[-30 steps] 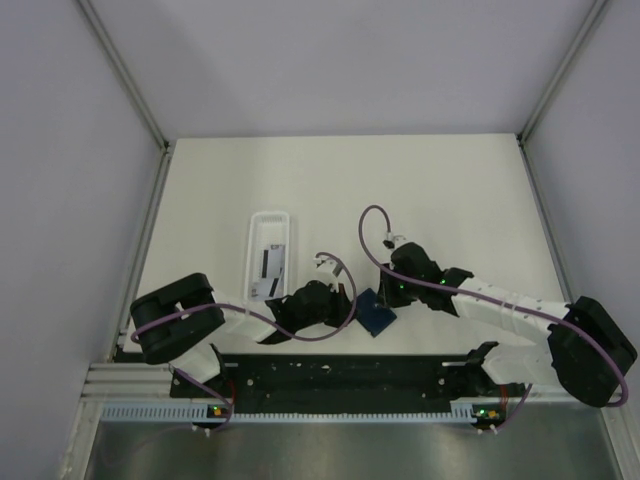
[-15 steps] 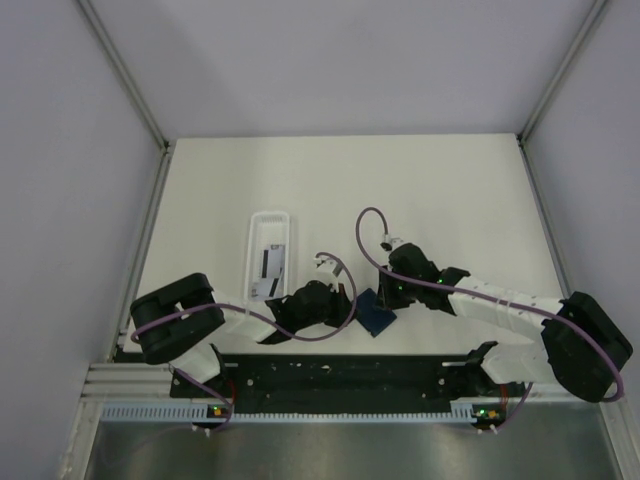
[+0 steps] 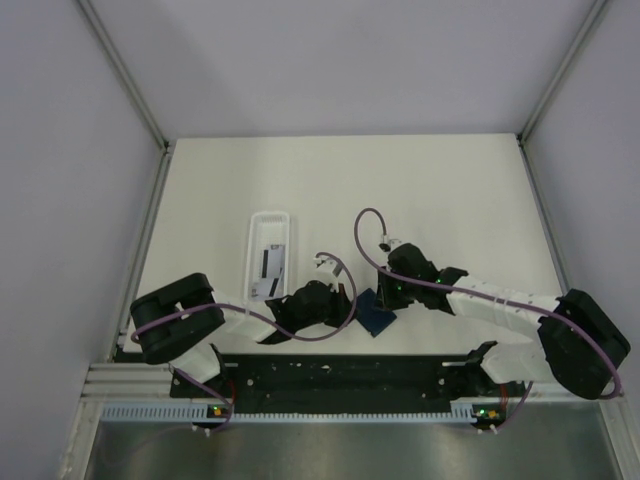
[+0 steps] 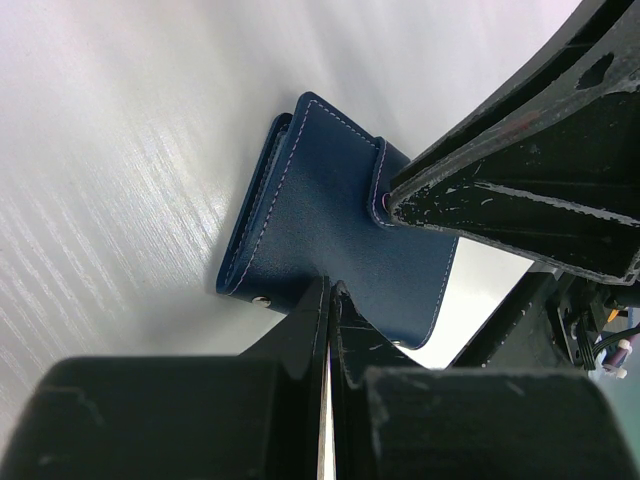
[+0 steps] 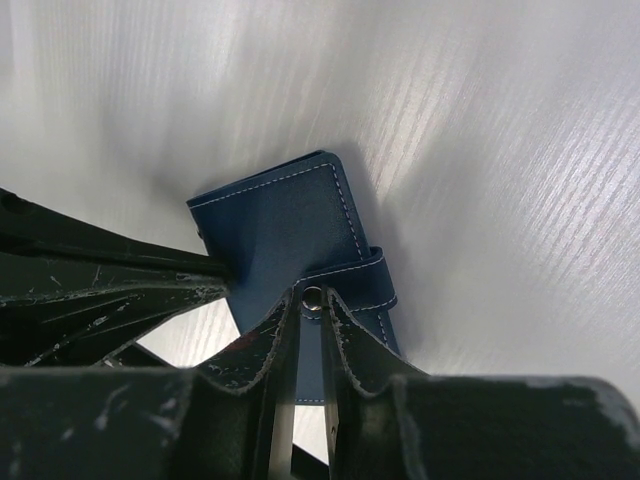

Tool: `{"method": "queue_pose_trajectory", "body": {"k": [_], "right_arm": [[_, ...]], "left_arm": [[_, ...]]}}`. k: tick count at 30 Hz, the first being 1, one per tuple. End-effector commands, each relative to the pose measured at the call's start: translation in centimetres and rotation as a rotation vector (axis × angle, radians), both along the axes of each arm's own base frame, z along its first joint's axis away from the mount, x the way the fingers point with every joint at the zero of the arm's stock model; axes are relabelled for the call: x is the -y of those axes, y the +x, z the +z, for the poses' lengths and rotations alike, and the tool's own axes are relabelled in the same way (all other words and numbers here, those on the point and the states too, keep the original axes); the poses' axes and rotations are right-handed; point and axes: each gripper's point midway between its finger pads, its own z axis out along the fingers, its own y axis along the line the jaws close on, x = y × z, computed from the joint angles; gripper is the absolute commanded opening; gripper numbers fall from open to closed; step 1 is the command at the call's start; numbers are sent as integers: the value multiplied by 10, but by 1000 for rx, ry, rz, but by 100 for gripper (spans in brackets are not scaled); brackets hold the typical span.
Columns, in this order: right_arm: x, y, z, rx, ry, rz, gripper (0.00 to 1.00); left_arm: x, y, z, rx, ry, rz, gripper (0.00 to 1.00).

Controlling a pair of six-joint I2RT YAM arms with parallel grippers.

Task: Put the credit cards into the card holder
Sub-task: Close the card holder at the center of the board.

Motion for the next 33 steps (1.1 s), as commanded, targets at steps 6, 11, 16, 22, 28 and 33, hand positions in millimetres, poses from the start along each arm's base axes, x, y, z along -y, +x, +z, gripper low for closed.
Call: {"method": "queue_pose_trajectory", "body": {"k": [6, 11, 16, 22, 28, 33], "right_arm": [[-2, -1, -4, -16, 8, 7, 13], [1, -4, -11, -32, -30, 15, 12], [4, -9, -19, -32, -97, 29, 11], [9, -15, -29, -23, -212, 29, 10], [22, -23, -43, -26, -329, 6, 7], [28, -35, -55, -57, -370, -1, 5]], "left_arm": [[-5, -5, -10, -18, 46, -16, 0], [-5, -5, -10, -17, 44, -16, 0], [-5, -5, -9, -18, 42, -15, 0], [-4, -6, -9, -17, 41, -16, 0], [-5, -6, -8, -18, 40, -12, 0], [-6, -5, -9, -18, 42, -12, 0]]}}
